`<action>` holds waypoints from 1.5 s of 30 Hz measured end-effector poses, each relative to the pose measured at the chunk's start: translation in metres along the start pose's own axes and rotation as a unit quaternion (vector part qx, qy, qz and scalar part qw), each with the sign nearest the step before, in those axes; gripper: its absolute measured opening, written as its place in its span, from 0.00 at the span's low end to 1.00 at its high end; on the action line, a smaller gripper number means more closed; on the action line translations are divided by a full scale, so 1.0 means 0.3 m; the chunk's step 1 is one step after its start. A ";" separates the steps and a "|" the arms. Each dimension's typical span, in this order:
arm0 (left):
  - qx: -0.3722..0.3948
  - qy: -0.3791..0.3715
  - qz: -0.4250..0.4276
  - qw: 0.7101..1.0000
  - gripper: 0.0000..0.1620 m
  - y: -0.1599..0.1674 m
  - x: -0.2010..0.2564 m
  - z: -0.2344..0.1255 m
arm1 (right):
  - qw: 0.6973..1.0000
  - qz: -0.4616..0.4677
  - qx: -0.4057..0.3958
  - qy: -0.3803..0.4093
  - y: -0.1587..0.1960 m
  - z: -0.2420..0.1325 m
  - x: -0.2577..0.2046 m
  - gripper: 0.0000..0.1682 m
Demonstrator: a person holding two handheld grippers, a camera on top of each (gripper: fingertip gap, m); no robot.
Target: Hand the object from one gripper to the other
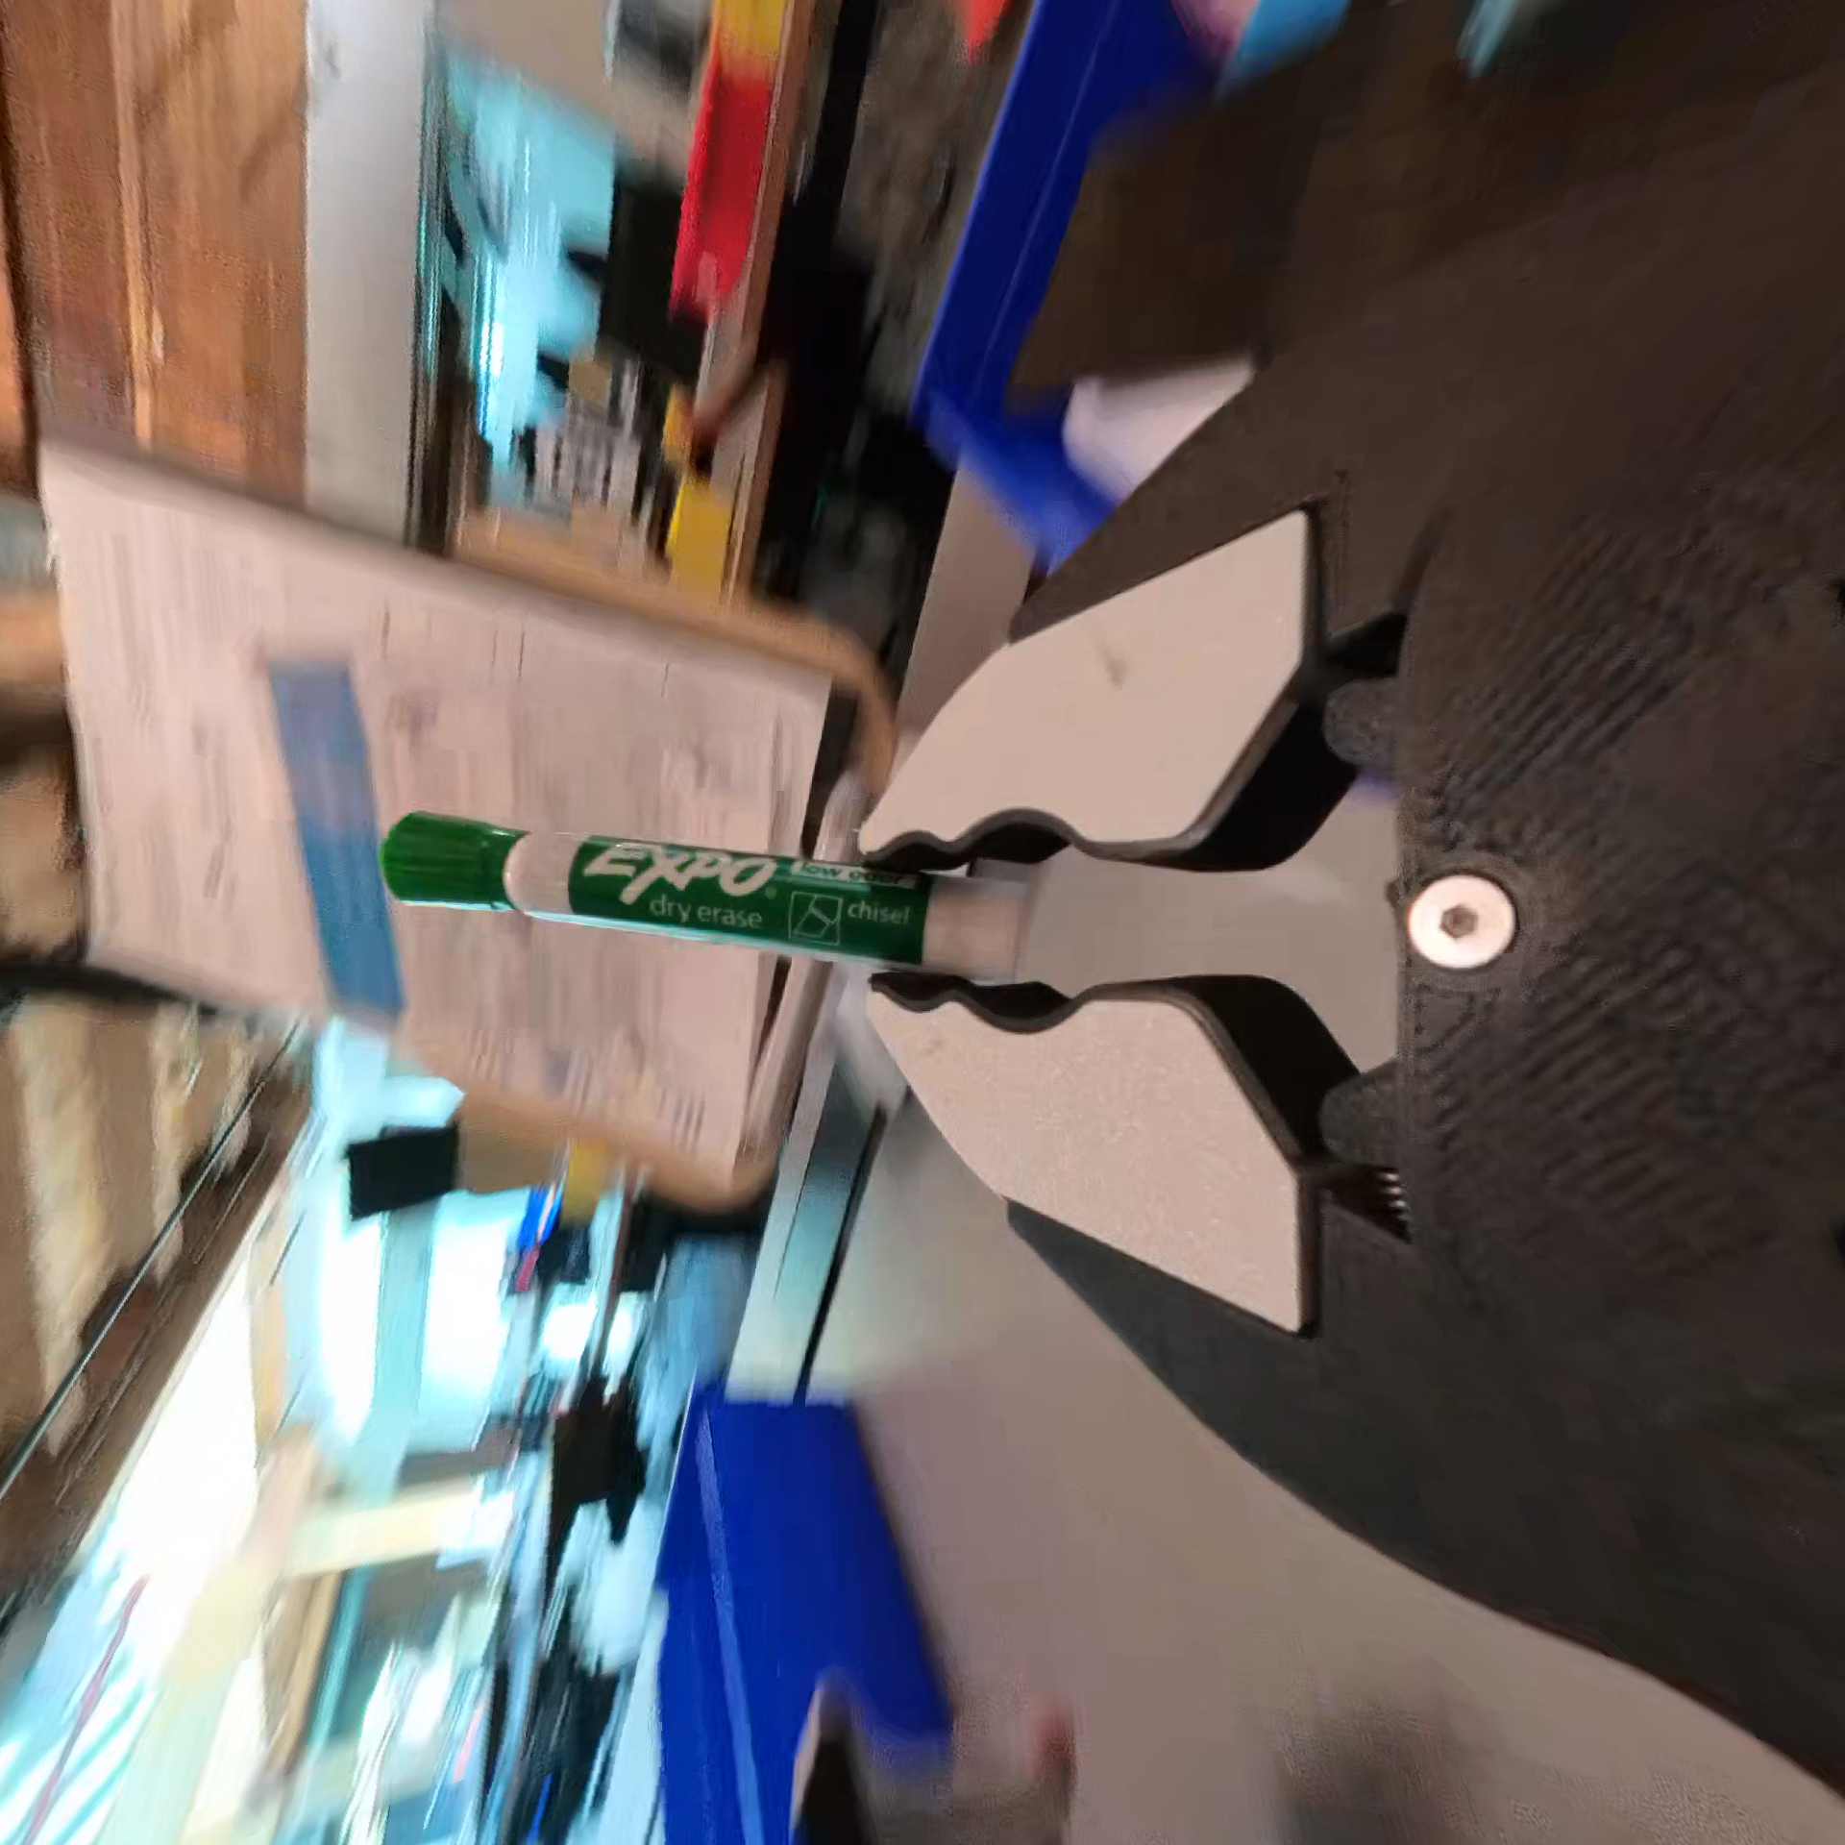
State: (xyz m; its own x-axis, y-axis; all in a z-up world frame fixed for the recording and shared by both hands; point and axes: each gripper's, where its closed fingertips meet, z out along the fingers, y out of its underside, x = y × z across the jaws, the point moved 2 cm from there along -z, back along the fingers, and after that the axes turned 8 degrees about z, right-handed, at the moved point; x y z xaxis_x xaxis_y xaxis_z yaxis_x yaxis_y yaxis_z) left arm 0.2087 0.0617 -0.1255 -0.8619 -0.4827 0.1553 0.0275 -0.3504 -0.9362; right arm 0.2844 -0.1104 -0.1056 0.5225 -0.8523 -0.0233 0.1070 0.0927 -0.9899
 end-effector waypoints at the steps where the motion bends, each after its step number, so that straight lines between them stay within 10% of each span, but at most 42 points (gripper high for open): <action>1: 0.000 0.000 -0.007 1.000 0.17 0.002 -0.002 0.000 | 0.998 -0.032 -0.011 0.057 -0.008 -0.019 0.097 0.12; 7: -0.005 0.013 -0.025 1.000 0.16 0.012 0.007 0.006 | 0.943 -0.151 -0.154 0.255 0.066 -0.136 0.494 0.12; 9: -0.006 0.016 -0.024 1.000 0.16 0.015 0.011 0.008 | 0.925 -0.186 -0.181 0.278 0.102 -0.137 0.539 0.27; 28: 0.004 -0.132 0.106 0.986 0.15 -0.191 -0.091 -0.131 | 0.921 -0.369 -0.003 0.126 0.018 -0.029 0.098 0.23; 36: -0.235 -0.401 0.162 0.870 0.19 -0.351 -0.438 -0.636 | 0.935 -0.356 -0.008 -0.001 0.092 0.008 -0.084 0.21; 39: -0.409 -0.434 0.123 0.793 0.39 -0.294 -0.567 -0.805 | 0.926 -0.374 -0.017 -0.046 0.129 0.014 -0.149 0.21; 45: -0.628 -0.425 0.071 0.648 0.41 -0.165 -0.721 -0.962 | 0.917 -0.385 -0.041 -0.095 0.193 0.019 -0.210 0.21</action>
State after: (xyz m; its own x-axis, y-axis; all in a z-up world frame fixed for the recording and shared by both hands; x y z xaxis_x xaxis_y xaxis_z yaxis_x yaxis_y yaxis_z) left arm 0.2476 0.4153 -0.2037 -0.2906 -0.8931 -0.3436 -0.8175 0.4183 -0.3959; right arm 0.2625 -0.0484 -0.1607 0.4574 -0.5431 0.7042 0.4467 -0.5444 -0.7100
